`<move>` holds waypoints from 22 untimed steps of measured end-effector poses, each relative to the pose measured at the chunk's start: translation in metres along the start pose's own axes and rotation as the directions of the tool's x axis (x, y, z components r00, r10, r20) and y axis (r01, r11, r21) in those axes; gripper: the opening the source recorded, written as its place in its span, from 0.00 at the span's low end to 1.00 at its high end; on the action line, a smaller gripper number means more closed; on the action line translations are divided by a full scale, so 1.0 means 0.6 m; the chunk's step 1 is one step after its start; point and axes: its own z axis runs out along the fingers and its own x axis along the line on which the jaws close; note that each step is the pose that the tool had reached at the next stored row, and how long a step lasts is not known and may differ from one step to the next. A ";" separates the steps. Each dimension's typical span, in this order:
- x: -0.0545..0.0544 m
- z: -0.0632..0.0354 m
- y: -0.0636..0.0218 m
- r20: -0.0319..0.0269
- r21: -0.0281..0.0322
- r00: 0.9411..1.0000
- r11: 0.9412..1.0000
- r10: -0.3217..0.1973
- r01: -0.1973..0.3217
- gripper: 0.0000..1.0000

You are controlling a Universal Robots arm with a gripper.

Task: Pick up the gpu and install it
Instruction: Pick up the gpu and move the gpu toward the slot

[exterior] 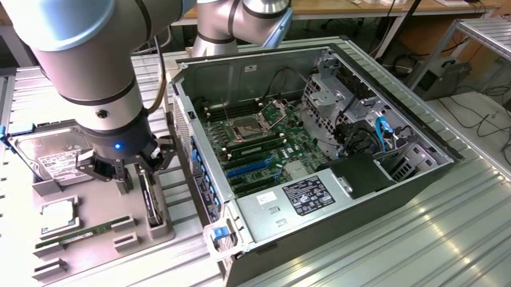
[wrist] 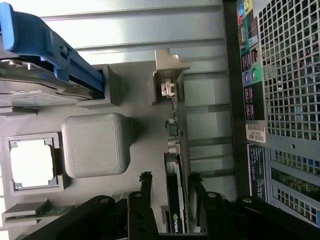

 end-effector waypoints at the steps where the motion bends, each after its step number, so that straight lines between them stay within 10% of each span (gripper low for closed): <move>1: 0.000 0.003 0.000 0.000 0.000 1.000 1.000 0.002 -0.002 0.42; 22: -0.004 0.013 -0.002 0.000 0.001 1.000 1.000 0.003 -0.003 0.42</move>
